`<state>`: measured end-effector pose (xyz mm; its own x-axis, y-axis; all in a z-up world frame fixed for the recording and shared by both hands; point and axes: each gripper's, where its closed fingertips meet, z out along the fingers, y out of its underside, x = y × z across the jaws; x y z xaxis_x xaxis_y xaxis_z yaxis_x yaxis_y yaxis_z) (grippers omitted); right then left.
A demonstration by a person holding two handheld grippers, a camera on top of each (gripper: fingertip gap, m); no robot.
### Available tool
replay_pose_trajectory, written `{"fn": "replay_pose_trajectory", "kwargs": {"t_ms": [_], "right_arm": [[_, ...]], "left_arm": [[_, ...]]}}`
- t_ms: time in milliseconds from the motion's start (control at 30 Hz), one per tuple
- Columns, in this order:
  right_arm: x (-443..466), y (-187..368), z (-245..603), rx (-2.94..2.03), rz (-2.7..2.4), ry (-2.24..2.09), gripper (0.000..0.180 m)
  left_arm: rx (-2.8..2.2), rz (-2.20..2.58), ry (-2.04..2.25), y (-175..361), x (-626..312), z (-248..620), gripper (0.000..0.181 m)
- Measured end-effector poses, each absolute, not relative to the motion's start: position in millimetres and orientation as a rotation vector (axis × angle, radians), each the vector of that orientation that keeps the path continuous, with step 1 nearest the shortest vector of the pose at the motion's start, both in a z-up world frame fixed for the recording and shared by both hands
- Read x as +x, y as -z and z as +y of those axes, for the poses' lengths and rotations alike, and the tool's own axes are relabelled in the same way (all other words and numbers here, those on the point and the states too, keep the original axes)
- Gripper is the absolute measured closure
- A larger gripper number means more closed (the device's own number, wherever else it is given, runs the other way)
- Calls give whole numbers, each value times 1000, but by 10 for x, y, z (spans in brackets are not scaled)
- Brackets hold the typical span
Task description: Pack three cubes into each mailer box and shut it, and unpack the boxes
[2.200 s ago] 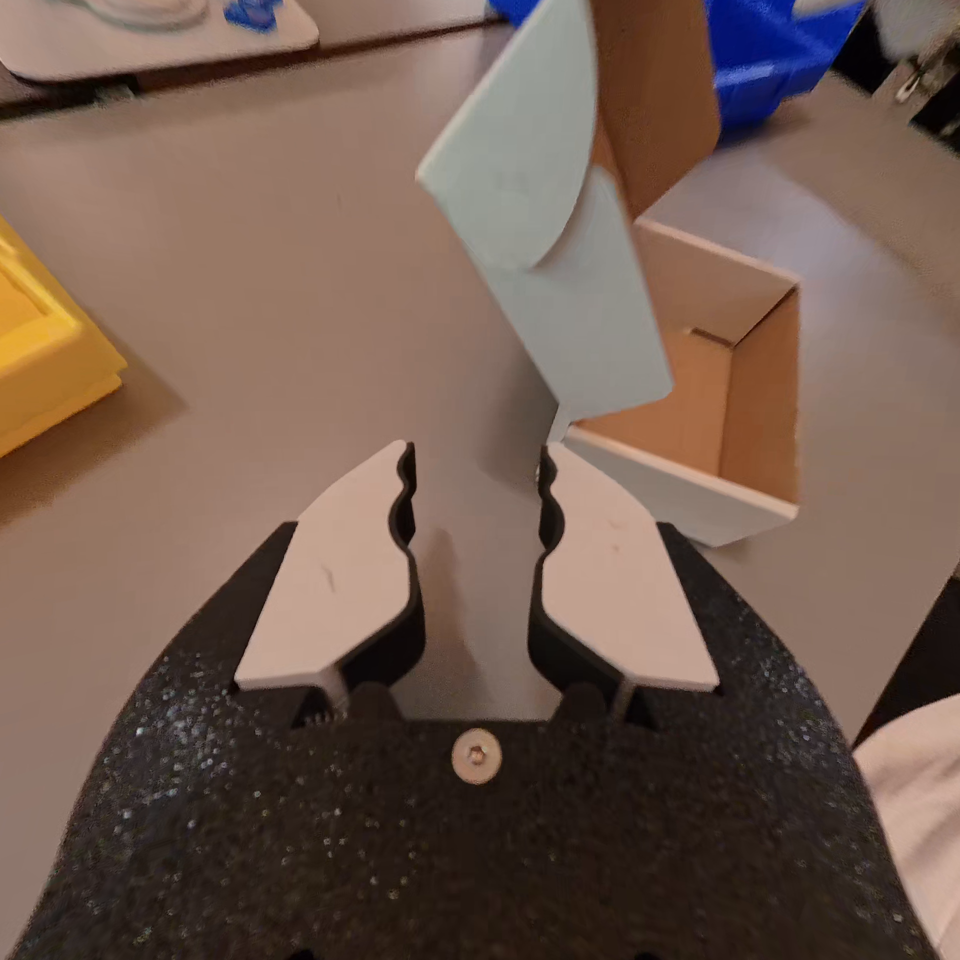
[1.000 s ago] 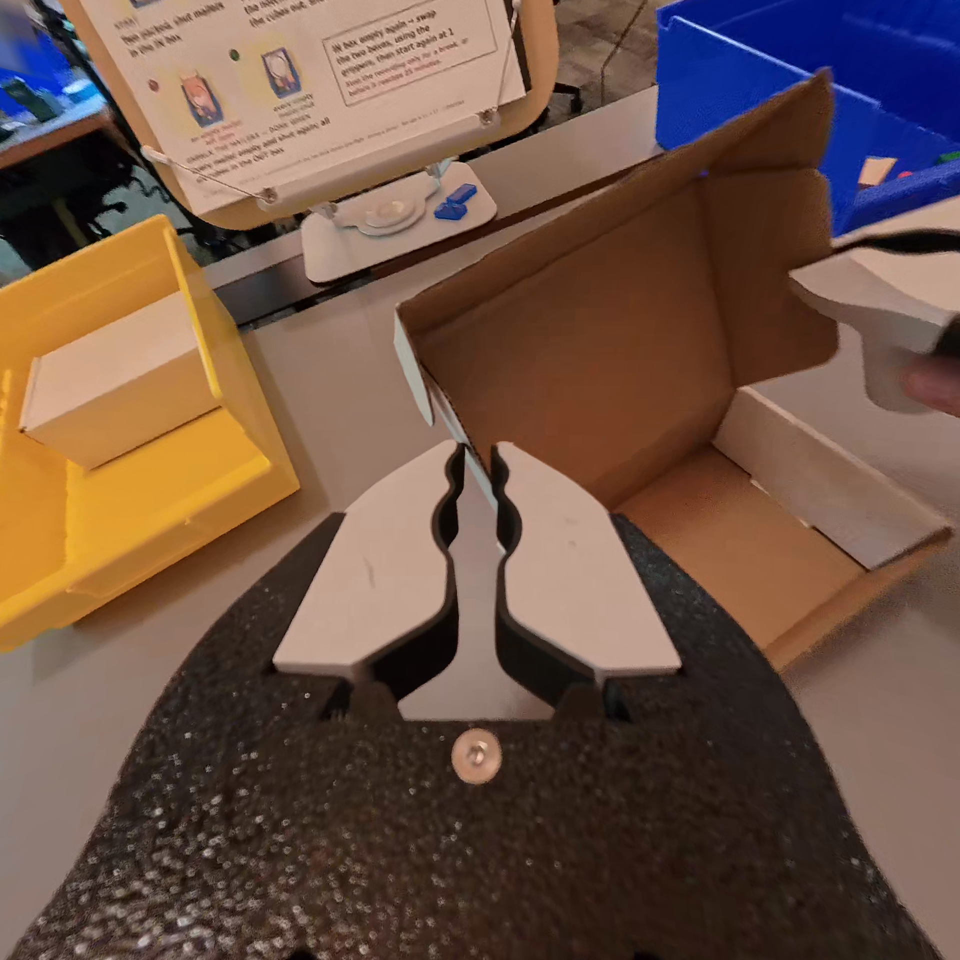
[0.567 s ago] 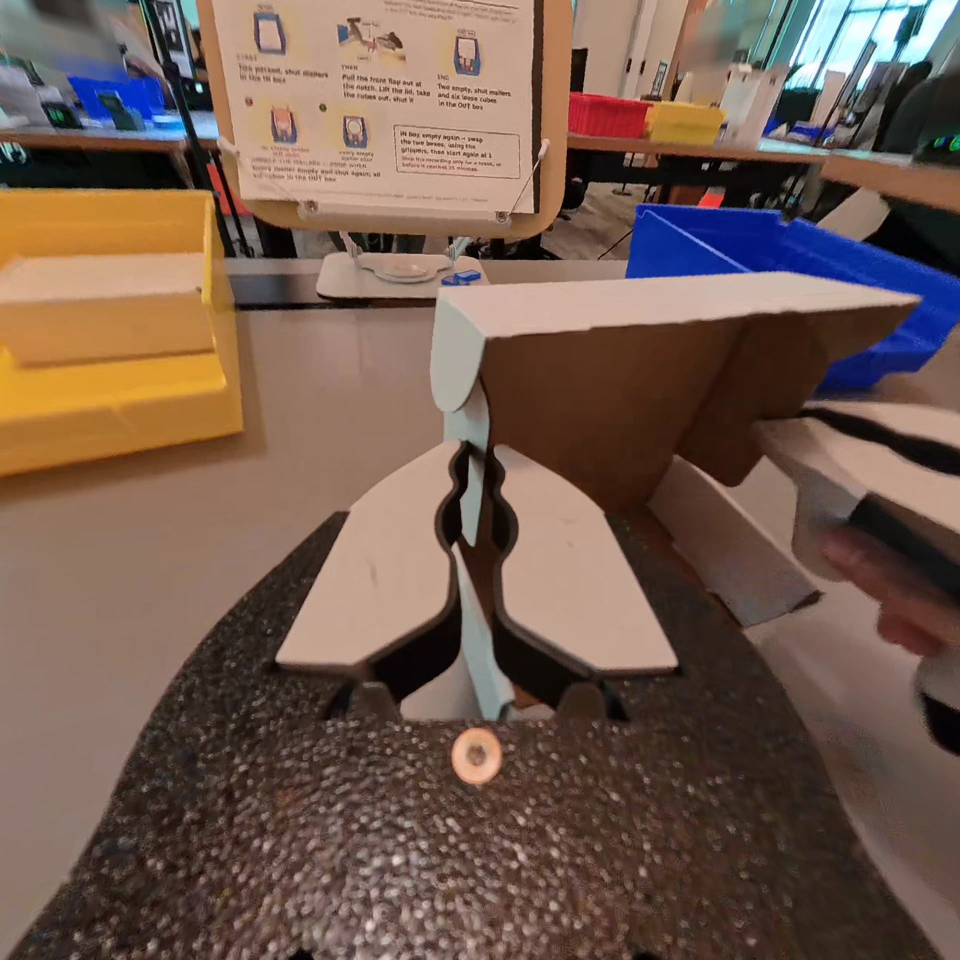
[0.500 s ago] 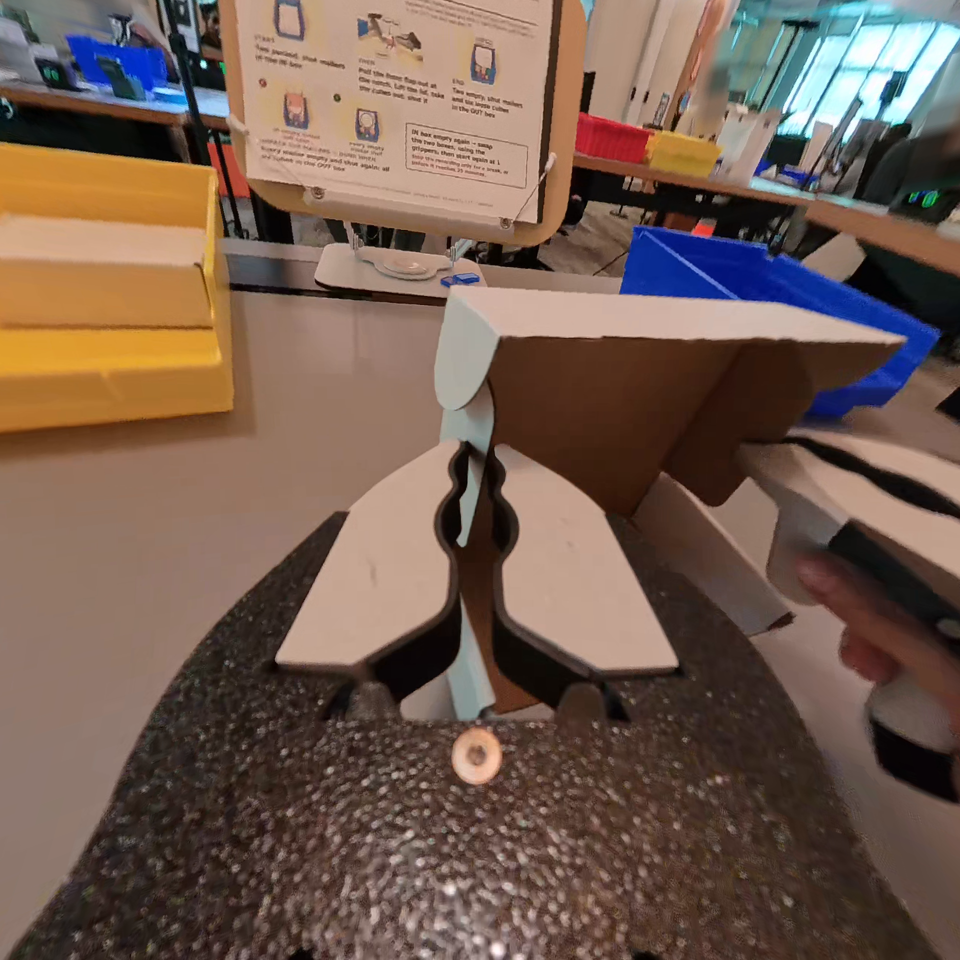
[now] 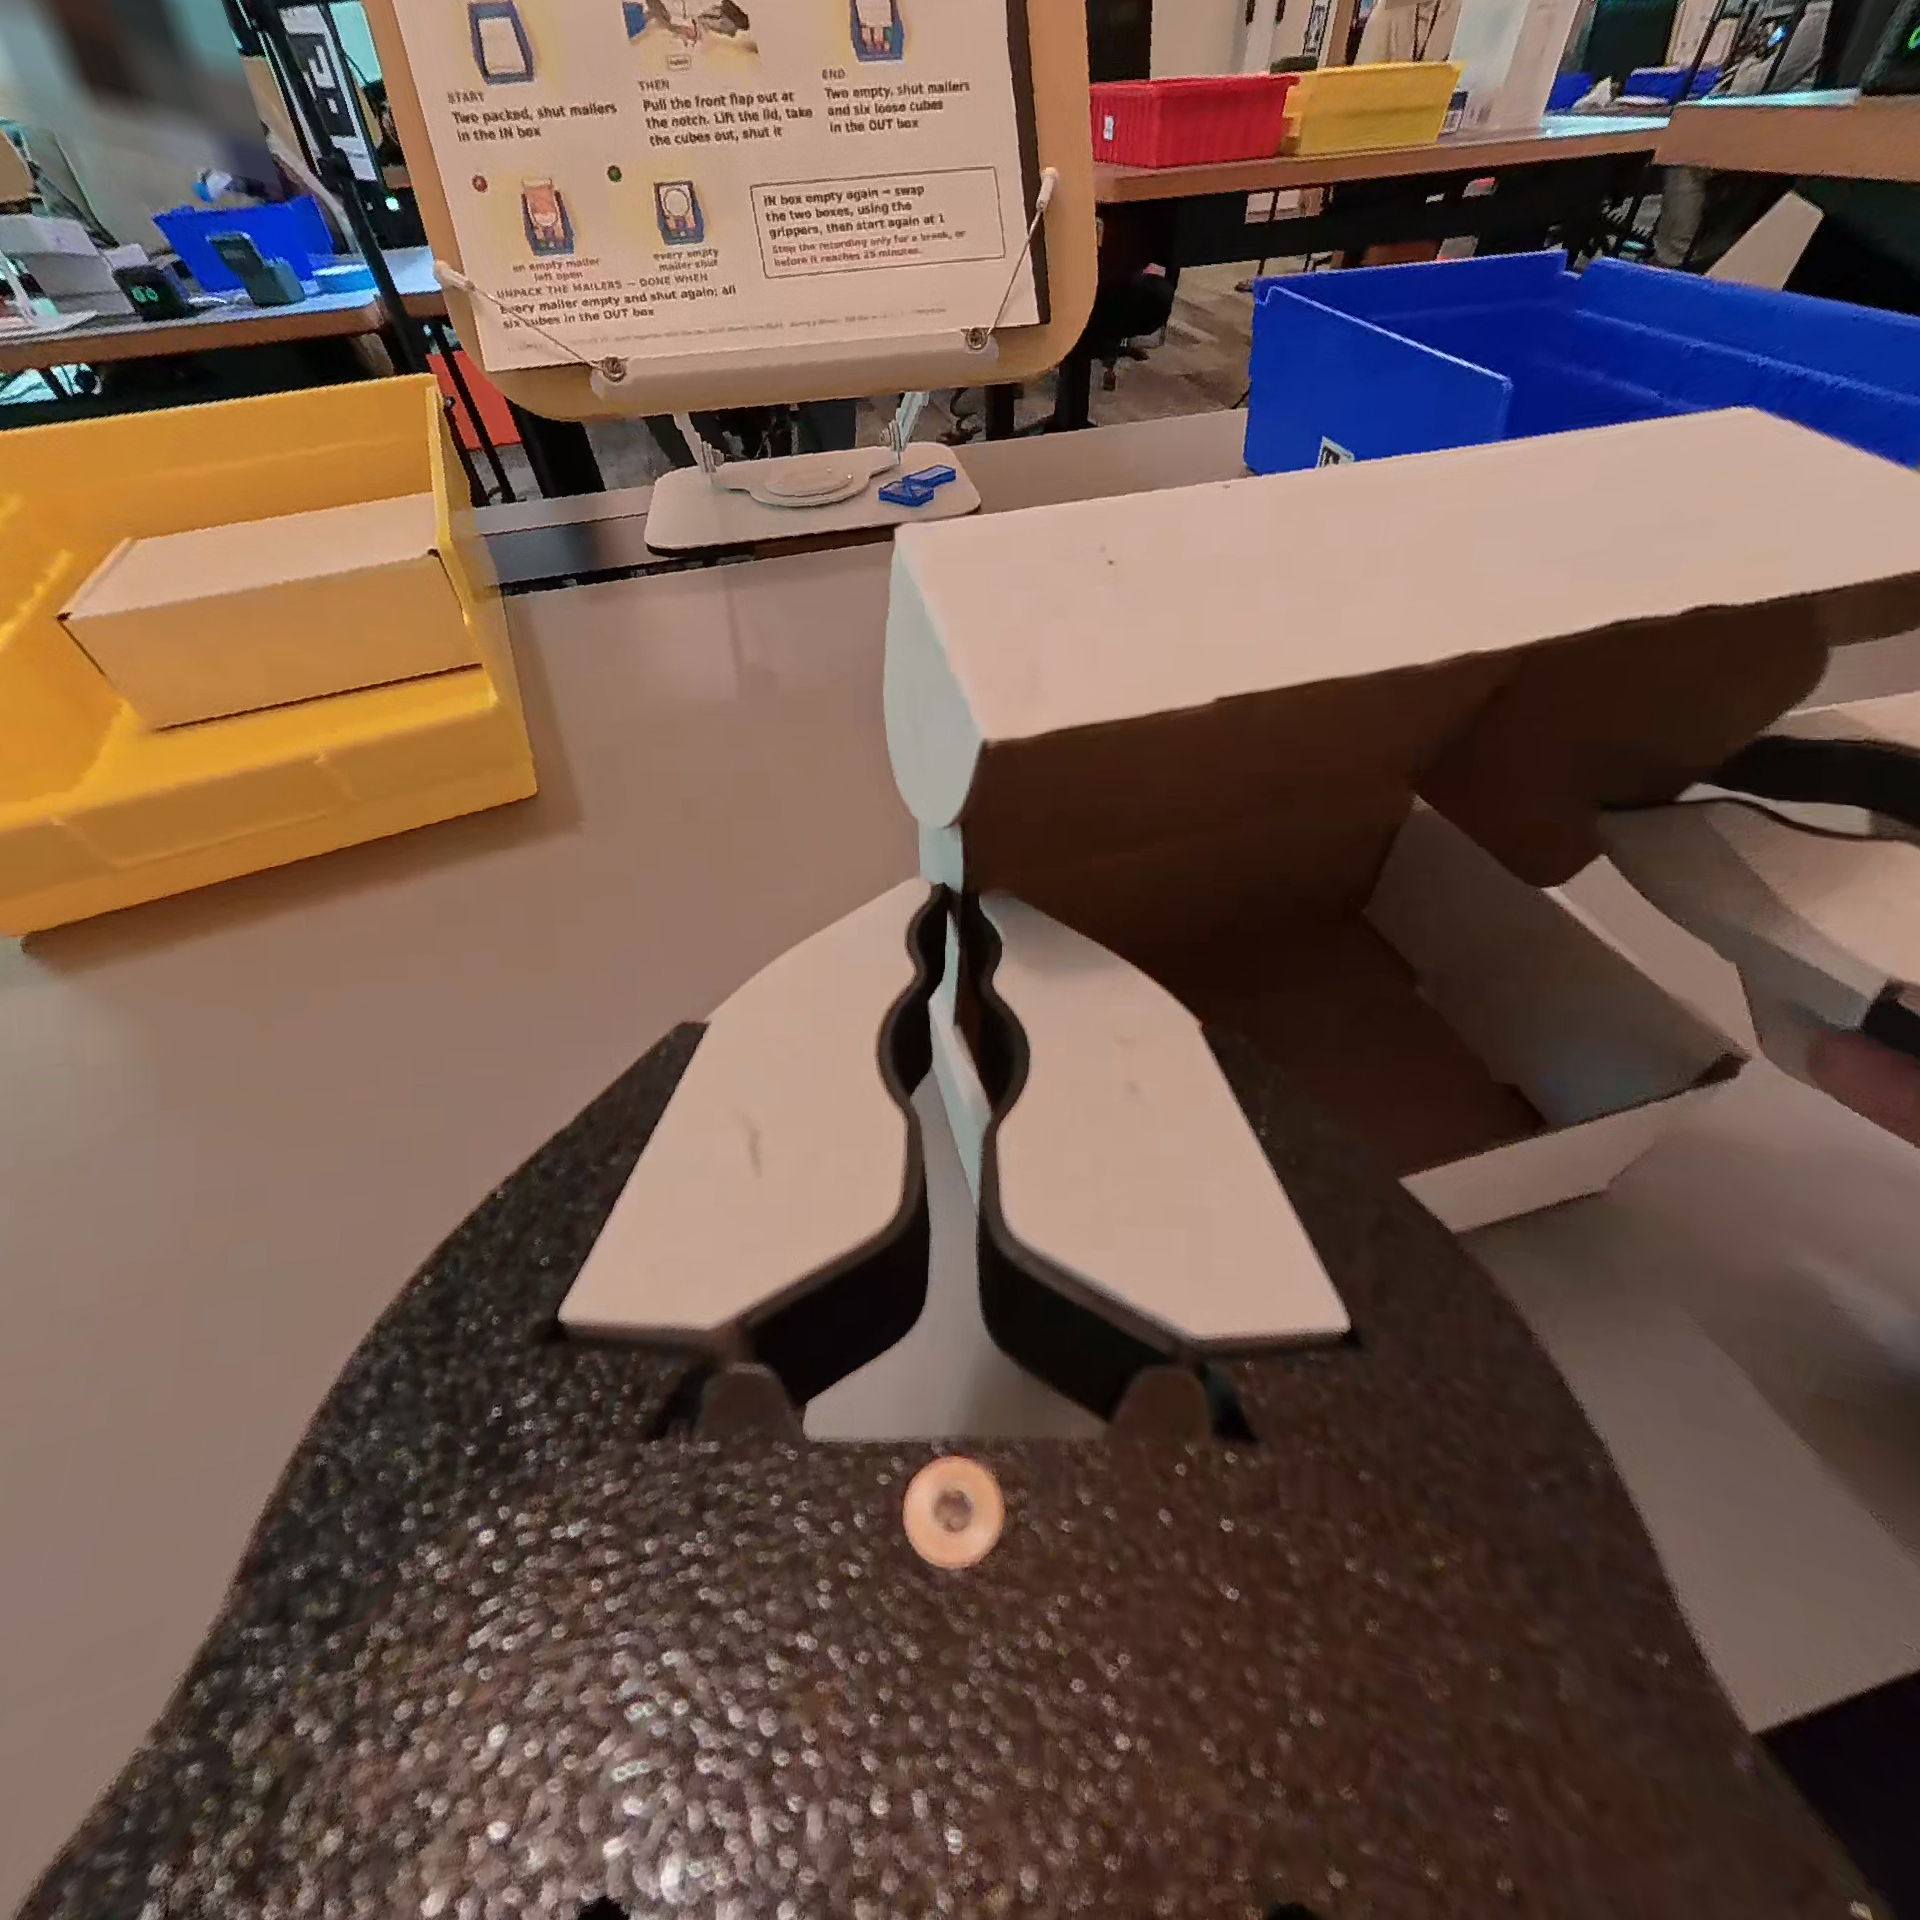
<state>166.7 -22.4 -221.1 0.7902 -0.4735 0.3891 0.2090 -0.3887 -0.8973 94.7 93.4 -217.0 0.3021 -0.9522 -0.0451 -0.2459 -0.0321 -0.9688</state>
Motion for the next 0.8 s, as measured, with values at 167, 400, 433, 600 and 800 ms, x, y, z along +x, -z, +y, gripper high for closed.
{"fn": "replay_pose_trajectory", "kwargs": {"t_ms": [167,400,433,600,800], "right_arm": [[1567,1843,-468,-1713,41,1151,146],[1377,1714,-30,-1738,-517,1406,153],[1394,1706,-8,-1752,-552,1440,163],[1354,1578,-17,-1864,-523,1276,174],[1240,1564,-23,-1976,-423,997,172]], "left_arm": [[-1497,1169,824,2169,994,845,179],[-1466,1174,829,2169,1049,757,179],[-1458,1171,830,2168,1043,760,179],[-1392,1189,884,2164,1024,737,179],[-1408,1183,916,2177,973,732,179]]}}
